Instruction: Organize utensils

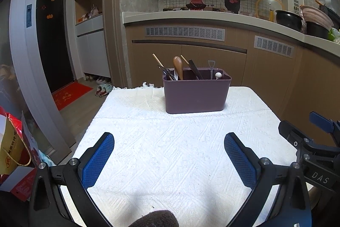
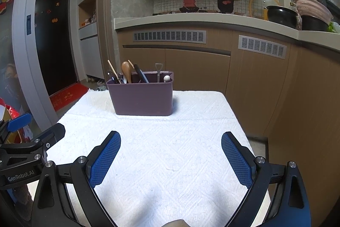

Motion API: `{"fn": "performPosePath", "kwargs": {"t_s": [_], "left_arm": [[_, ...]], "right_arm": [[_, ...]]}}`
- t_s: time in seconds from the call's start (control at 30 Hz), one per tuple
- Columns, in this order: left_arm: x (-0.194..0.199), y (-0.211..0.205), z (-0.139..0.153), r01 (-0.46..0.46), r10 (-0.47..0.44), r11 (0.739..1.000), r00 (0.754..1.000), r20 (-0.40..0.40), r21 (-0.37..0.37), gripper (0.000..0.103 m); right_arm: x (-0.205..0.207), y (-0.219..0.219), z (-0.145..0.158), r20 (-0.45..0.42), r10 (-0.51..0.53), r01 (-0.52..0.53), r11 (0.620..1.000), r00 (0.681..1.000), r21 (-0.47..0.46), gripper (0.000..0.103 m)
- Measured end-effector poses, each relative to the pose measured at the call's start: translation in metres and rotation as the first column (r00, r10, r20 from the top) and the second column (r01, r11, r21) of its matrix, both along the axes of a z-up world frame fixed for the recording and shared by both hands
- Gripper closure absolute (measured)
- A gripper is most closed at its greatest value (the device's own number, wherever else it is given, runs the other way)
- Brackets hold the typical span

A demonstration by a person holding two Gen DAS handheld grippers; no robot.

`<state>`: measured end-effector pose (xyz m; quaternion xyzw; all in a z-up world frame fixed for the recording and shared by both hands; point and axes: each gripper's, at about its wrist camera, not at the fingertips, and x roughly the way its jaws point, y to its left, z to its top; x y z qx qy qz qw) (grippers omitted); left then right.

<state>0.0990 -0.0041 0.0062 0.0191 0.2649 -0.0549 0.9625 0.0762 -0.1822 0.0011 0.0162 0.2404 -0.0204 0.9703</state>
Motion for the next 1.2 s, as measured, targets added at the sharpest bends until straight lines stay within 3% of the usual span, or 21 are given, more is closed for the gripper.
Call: {"fn": "performPosePath", "kwargs": {"t_s": [1.2], "left_arm": [[-0.0005, 0.0000, -0.0050, 0.004, -0.004, 1.000, 1.000, -0.001, 0.007, 0.000]], "right_arm": [[0.0009, 0.0032, -0.0022, -0.006, 0.014, -0.014, 1.000, 1.000, 0.005, 0.007]]}}
